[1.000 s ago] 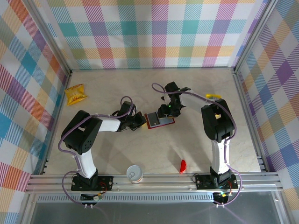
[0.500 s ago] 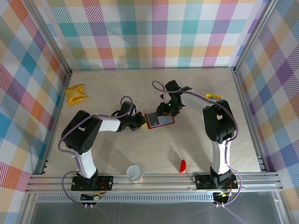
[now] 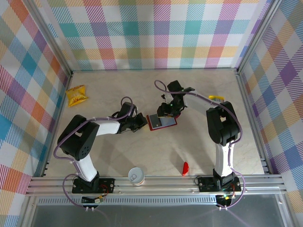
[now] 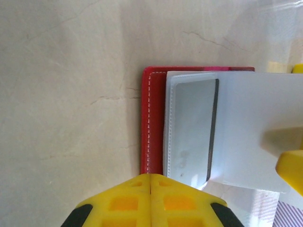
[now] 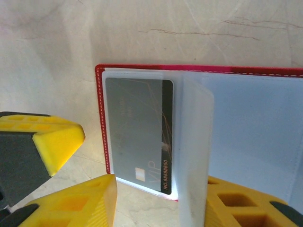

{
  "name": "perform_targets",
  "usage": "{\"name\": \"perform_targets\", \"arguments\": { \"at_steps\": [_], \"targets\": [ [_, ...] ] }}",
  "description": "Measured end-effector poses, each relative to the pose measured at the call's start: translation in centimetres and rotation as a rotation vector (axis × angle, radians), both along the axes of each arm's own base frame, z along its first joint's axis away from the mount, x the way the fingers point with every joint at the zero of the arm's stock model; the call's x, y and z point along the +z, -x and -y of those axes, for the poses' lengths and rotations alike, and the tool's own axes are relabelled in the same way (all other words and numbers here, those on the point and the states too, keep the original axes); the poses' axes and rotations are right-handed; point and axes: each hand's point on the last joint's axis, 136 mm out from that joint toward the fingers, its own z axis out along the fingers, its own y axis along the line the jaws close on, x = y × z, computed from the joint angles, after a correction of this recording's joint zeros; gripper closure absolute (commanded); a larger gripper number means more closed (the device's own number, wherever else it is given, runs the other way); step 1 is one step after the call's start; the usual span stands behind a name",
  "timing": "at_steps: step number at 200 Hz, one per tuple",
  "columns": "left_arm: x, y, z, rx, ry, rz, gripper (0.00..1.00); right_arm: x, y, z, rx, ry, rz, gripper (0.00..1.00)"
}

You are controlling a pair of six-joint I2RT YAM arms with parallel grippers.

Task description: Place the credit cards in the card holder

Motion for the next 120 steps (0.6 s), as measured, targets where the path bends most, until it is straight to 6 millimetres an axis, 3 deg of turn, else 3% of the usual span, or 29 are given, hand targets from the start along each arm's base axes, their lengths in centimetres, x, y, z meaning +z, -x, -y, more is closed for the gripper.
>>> {"name": "perform_targets", "arguments": {
  "at_steps": [56,120],
  "targets": [
    [1.3,1.3,-2.1,0.032,-0.006,0.015,0.93,0.8,0.1,-1.4,-0.007,-0.072,-0.017,0.52],
    [2.7,2.3,-4.5,0.069,-0.021,0.042,0.93,0.5,0.4,-5.2,0.019,-0.133,-0.042,0.51]
  ]
}}
